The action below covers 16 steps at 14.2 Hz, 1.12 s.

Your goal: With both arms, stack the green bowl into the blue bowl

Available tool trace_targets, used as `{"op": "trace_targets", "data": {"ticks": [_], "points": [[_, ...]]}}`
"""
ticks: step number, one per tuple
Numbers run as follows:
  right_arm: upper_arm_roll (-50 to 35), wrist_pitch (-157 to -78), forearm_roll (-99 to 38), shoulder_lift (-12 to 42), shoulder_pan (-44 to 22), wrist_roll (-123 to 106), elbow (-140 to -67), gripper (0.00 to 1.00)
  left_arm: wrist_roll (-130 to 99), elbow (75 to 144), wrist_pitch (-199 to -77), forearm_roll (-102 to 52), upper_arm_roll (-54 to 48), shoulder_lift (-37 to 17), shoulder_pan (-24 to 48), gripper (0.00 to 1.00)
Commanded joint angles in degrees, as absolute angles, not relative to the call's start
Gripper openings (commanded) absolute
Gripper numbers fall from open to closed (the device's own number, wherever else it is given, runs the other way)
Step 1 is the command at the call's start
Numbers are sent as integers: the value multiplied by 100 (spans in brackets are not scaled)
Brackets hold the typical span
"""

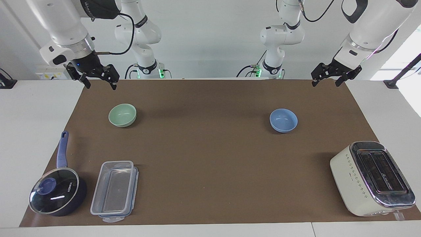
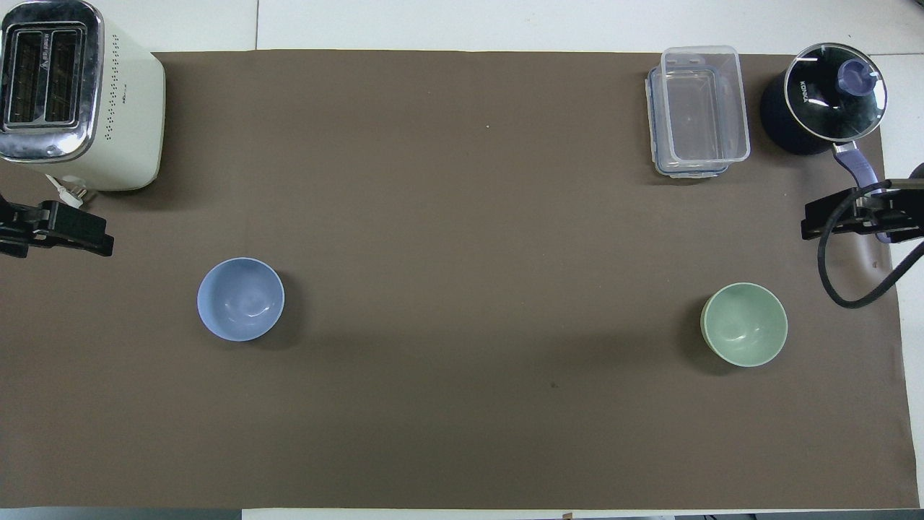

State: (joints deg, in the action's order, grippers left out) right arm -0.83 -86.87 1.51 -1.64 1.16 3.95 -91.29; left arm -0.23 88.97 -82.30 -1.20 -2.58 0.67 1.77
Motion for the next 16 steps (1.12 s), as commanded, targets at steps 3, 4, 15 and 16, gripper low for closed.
{"op": "trace_targets", "data": {"ticks": [3,4,15,16], "points": [[-88,-8622,123,-202,114,737,-9132,100,-44,9009,-8305,-114,-264,176,185,100],[-97,-8605,123,-202,114,973,-9123,100,-35,9009,-8306,-123,-264,176,158,100],[-114,-8640,114,-220,70,940,-9176,100,-44,9982,-9147,-149,-255,457,132,100],[-114,-8640,114,-220,70,940,-9184,100,-35,10254,-9393,-141,-255,448,132,100]]}}
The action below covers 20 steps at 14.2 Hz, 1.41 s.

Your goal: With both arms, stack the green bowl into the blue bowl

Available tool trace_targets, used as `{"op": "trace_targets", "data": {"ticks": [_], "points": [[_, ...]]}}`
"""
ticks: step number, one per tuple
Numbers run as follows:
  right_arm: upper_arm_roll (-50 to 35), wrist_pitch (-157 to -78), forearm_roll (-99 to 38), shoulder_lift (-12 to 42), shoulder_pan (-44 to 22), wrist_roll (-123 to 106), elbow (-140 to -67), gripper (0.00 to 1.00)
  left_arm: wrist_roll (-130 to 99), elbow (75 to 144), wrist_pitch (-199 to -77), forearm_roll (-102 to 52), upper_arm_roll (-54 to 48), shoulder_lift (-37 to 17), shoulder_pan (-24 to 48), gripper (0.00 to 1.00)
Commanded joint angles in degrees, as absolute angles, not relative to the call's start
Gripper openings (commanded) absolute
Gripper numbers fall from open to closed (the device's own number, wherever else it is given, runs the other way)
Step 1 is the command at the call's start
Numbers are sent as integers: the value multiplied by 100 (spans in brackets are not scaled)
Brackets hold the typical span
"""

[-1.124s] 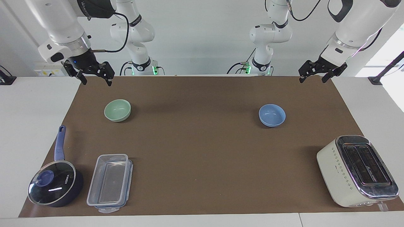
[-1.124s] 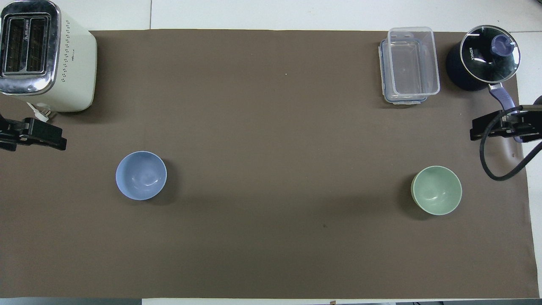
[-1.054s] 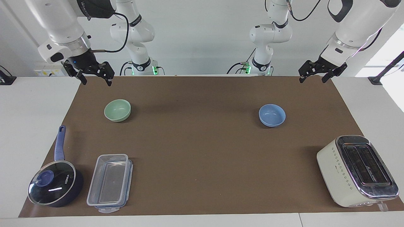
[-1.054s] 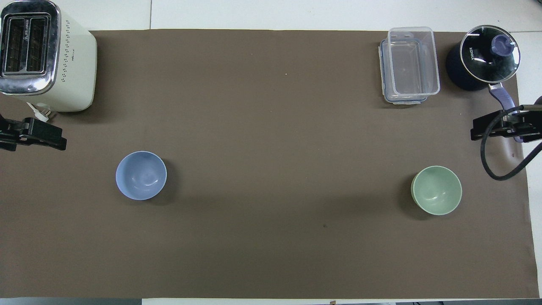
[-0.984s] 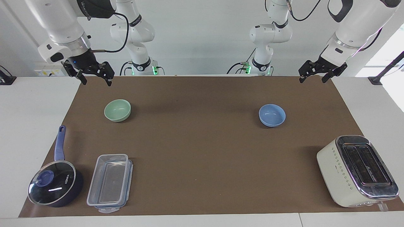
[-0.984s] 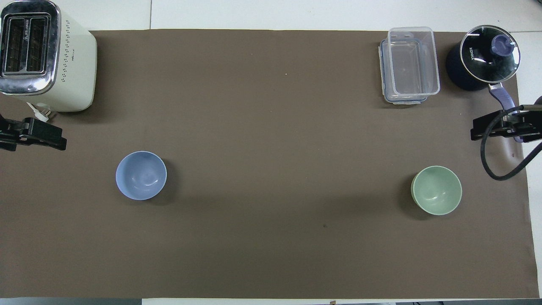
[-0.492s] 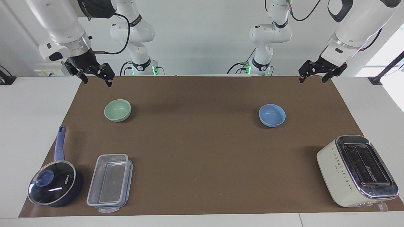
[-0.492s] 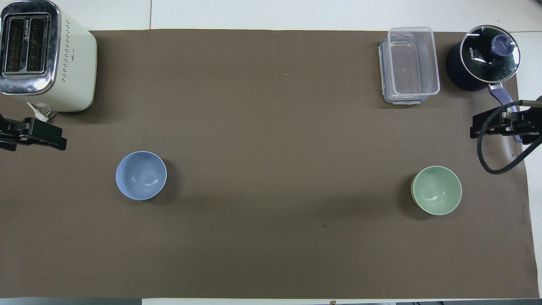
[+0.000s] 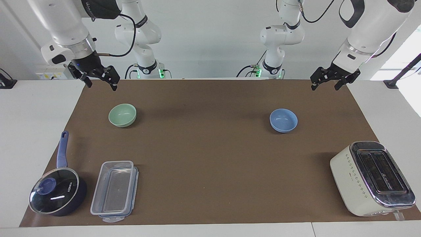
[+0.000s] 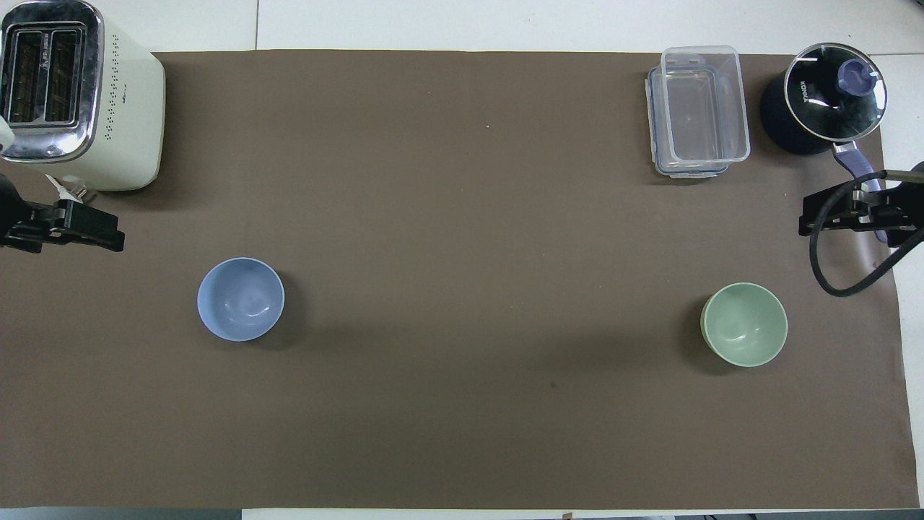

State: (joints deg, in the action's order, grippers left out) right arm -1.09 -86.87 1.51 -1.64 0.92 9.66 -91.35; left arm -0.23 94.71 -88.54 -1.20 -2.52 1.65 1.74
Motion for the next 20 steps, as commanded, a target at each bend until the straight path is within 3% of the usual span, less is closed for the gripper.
{"op": "trace_targets", "data": {"ticks": [1,8,12,15,18,20], "points": [[-114,-8640,114,-220,70,940,-9193,100,-35,10553,-9726,-141,-255,448,132,100],[-114,-8648,114,-246,79,932,-9228,100,659,12223,-11625,-141,-246,149,132,100],[-88,-8727,79,-404,254,739,-9596,100,668,12980,-12445,-132,-246,141,193,98],[-79,-9489,53,-824,658,151,-10587,100,738,13095,-12463,-123,-255,79,202,93],[-70,-10692,44,-1474,1010,-376,-12167,100,738,13183,-12559,-123,-255,53,220,88],[-70,-11212,35,-1704,1107,-544,-12855,100,756,13219,-12577,-123,-255,62,307,83]]}}
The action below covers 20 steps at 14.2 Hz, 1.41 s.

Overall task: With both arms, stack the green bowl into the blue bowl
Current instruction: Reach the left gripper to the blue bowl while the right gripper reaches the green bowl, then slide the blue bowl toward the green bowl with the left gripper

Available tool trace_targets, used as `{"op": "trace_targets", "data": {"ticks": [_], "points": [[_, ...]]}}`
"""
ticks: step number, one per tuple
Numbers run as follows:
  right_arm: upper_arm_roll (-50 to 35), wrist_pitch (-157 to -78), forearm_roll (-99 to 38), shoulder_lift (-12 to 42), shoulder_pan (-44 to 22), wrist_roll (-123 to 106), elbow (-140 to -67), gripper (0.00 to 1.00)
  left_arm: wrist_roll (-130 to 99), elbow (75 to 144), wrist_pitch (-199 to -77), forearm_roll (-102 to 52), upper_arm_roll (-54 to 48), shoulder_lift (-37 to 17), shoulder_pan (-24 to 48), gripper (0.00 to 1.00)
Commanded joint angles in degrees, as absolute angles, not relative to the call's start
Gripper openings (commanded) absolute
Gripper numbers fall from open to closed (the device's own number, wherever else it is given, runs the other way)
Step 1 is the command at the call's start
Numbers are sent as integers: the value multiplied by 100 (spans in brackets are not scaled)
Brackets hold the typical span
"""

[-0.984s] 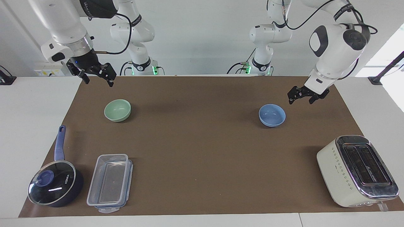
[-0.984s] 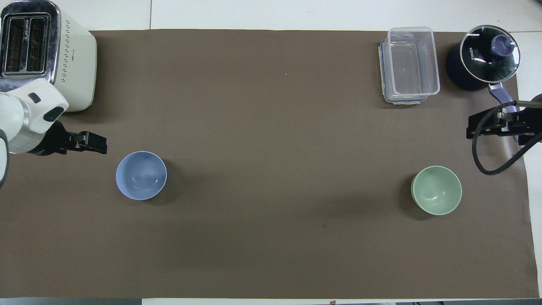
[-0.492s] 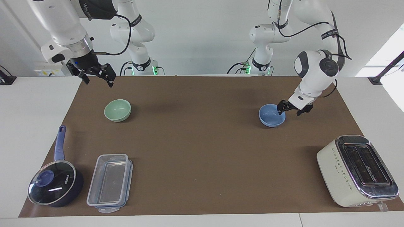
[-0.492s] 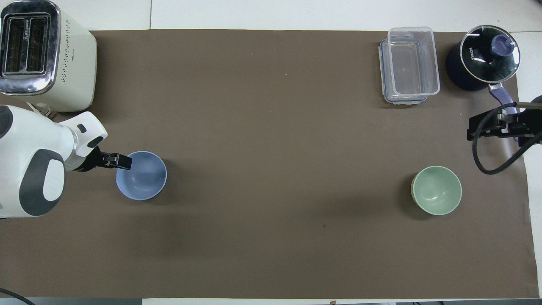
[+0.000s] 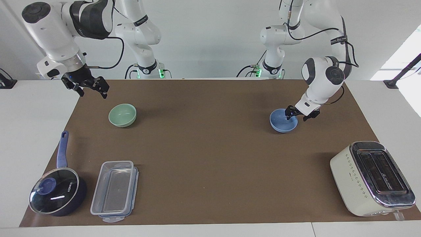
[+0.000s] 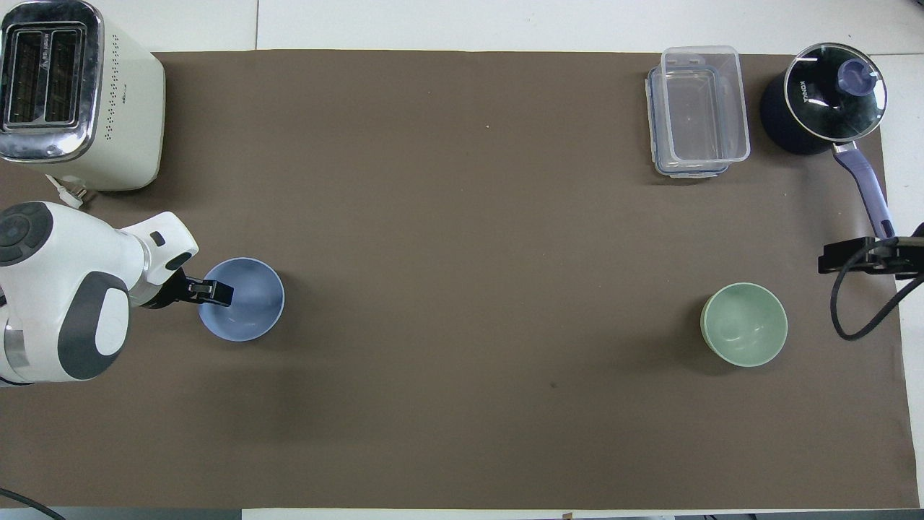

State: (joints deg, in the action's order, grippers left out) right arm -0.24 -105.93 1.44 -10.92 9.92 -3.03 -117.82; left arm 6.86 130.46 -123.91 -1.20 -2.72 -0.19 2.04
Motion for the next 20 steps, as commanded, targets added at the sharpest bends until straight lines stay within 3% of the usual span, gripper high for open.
{"op": "trace_targets", "data": {"ticks": [1,3,5,6,7,8,9,12,17,20], "points": [[-70,-11363,35,-1722,1107,-580,-13041,100,825,13245,-12577,-123,-255,70,316,81],[-62,-11722,35,-1618,1134,-632,-13305,100,844,13298,-12577,-123,-255,88,316,74],[-62,-12328,35,-1495,1239,-860,-13648,100,844,13307,-12568,-123,-255,97,351,59],[-62,-12557,35,-1381,1291,-948,-13745,100,844,13333,-12568,-123,-255,105,352,48],[-62,-12716,35,-1267,1362,-1001,-13781,100,852,13342,-12577,-123,-255,105,352,31],[-62,-12866,35,-1170,1415,-1072,-13825,100,861,13342,-12577,-123,-246,105,343,6],[-62,-13024,35,-1108,1424,-1124,-13869,100,861,13333,-12577,-123,-246,97,343,0],[-62,-13507,35,-845,1502,-1169,-14044,100,695,12896,-12306,-123,-255,-17,378,0],[-70,-13720,35,-536,1732,-1591,-14211,100,-787,10558,-10548,-429,-272,-878,1386,0],[-70,-13711,-87,-571,1679,-1600,-14335,100,-1860,10730,-10931,-624,-272,-879,2396,0]]}}
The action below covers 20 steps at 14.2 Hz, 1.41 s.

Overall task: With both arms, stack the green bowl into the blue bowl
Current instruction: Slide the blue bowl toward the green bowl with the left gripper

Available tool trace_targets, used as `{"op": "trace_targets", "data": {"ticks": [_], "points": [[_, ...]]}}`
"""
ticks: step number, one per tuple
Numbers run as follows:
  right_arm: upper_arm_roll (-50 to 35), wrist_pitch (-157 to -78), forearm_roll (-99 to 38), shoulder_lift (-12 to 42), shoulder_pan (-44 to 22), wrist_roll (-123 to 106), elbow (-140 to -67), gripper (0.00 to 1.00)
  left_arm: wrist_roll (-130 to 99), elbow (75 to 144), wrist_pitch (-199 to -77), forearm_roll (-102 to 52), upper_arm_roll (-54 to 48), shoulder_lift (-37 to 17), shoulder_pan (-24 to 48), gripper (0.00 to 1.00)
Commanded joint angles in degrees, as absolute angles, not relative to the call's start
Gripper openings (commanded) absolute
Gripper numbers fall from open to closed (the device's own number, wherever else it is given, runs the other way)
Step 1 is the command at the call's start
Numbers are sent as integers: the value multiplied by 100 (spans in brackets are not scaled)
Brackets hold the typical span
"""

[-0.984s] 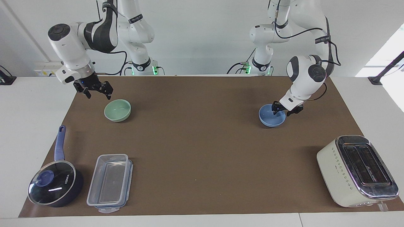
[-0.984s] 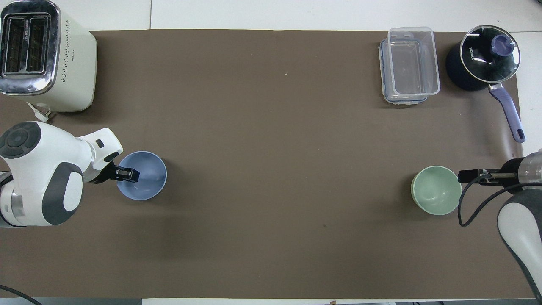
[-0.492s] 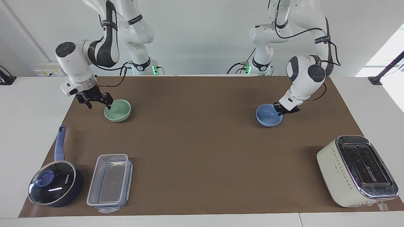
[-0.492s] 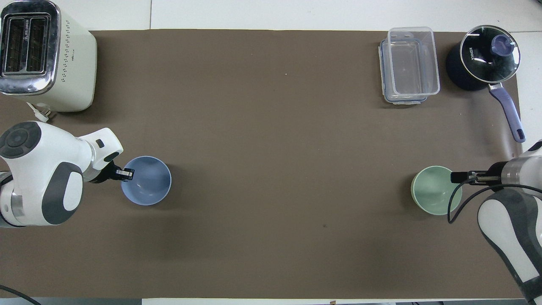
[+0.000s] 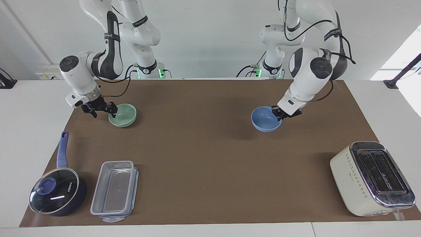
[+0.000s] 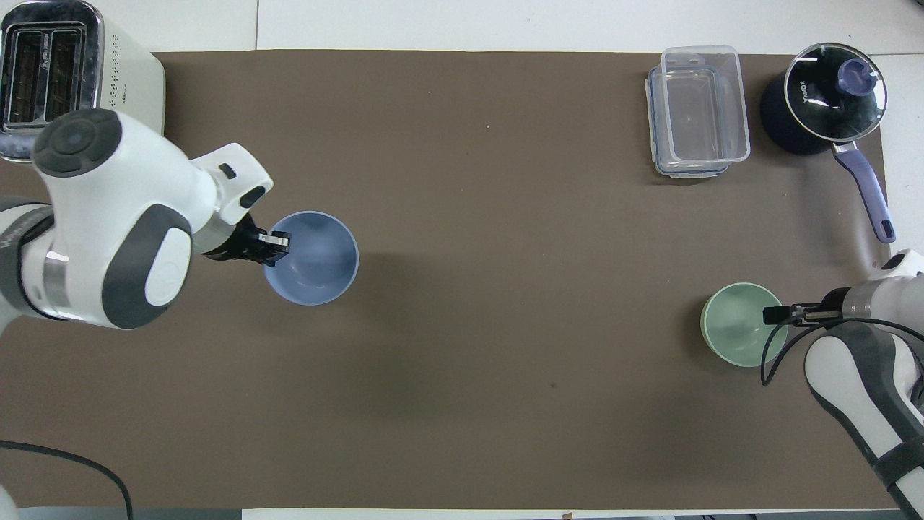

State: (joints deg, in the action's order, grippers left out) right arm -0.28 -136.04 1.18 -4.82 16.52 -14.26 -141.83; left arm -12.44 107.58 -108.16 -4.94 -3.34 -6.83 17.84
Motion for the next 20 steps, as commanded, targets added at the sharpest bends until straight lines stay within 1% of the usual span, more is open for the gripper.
{"op": "trace_targets", "data": {"ticks": [1,3,5,6,7,8,9,13,15,17,18,19,20], "points": [[-70,-13711,-140,-597,1679,-1600,-14405,100,-2107,10801,-11099,-755,-272,-905,2678,0],[-79,-13702,-167,-624,1670,-1600,-14502,94,-2363,10985,-11415,-983,-281,-1028,3136,0],[-79,-13676,-167,-642,1661,-1626,-14502,83,-2531,11249,-11662,-1124,-281,-1037,3453,0],[-79,-13650,-167,-650,1670,-1739,-14502,70,-2531,11293,-11741,-1299,-281,-1089,3498,0],[-79,-13615,-167,-650,1679,-1914,-14502,42,-2531,11294,-11768,-1457,-281,-1212,3507,0],[-79,-13510,-176,-659,1687,-1977,-14493,7,-2531,11294,-11847,-1555,-290,-1300,3516,0],[-79,-13448,-176,-659,1696,-1986,-14493,0,-2531,11294,-11952,-1556,-290,-1327,3603,0],[-79,-13219,-447,-668,1696,-2004,-14423,0,-2496,11346,-12154,-1556,-290,-1450,3717,0],[-79,-13044,-545,-650,1714,-2013,-14187,0,-2452,11408,-12243,-1556,-290,-1441,3779,0],[-79,-12676,-545,-668,1696,-1995,-13862,0,-2443,11408,-12234,-1556,-290,-1441,3779,0],[-79,-12491,-554,-677,1696,-1986,-13695,0,-2443,11408,-12226,-1556,-290,-1441,3779,72],[-79,-12385,-554,-685,1670,-1969,-13554,0,-2435,11400,-12165,-1547,-290,-1389,3779,100],[-88,-12366,-554,-720,1661,-1960,-13492,0,-2426,11373,-12077,-1547,-281,-1293,3710,100]]}}
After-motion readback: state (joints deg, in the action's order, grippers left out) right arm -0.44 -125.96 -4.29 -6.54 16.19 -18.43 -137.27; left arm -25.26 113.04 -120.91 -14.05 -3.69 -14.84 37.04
